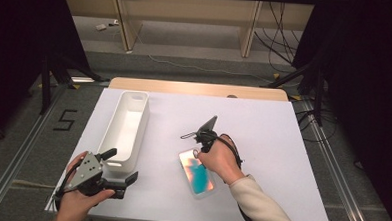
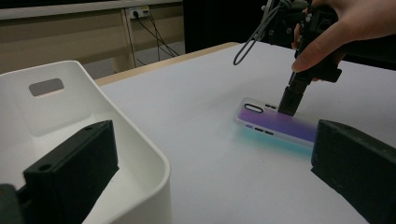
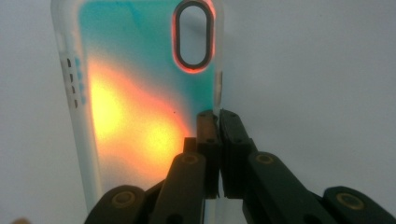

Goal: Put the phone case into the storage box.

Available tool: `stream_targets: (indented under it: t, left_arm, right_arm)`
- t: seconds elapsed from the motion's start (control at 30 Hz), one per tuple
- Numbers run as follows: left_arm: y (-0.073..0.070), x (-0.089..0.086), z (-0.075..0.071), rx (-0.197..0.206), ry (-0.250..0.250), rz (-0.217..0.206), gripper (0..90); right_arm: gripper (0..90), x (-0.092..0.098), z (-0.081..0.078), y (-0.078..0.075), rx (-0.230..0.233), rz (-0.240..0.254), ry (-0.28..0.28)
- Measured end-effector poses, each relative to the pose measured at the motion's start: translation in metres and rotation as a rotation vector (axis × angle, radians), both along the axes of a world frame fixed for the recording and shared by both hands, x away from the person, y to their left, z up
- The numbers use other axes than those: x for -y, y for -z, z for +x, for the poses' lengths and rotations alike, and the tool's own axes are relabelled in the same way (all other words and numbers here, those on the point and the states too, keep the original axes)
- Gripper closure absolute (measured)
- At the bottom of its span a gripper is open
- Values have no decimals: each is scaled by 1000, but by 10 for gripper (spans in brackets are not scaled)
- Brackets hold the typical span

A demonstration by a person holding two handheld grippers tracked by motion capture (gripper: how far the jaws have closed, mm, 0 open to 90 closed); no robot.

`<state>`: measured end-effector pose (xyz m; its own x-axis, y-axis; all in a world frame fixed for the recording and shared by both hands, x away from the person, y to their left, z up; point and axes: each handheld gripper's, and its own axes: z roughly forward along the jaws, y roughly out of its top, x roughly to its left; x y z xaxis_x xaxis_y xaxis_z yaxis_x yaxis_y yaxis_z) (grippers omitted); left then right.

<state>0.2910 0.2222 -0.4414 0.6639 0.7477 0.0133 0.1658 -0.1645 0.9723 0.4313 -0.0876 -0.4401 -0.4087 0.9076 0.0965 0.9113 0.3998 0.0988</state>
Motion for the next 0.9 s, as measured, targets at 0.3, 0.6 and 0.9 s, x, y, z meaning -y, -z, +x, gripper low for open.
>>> stream_targets:
  t: [0.3, 0.6, 0.9]
  left_arm:
    - [0, 0, 0, 1, 0, 1, 0]
    - [0, 0, 0, 2, 0, 1, 1]
    - [-2, 5, -2, 3, 0, -3, 15]
  right_arm:
    - [889, 0, -1, -6, 4, 16, 9]
    - [890, 0, -2, -11, 70, 31, -7]
    - [890, 5, -3, -19, 151, 54, -15]
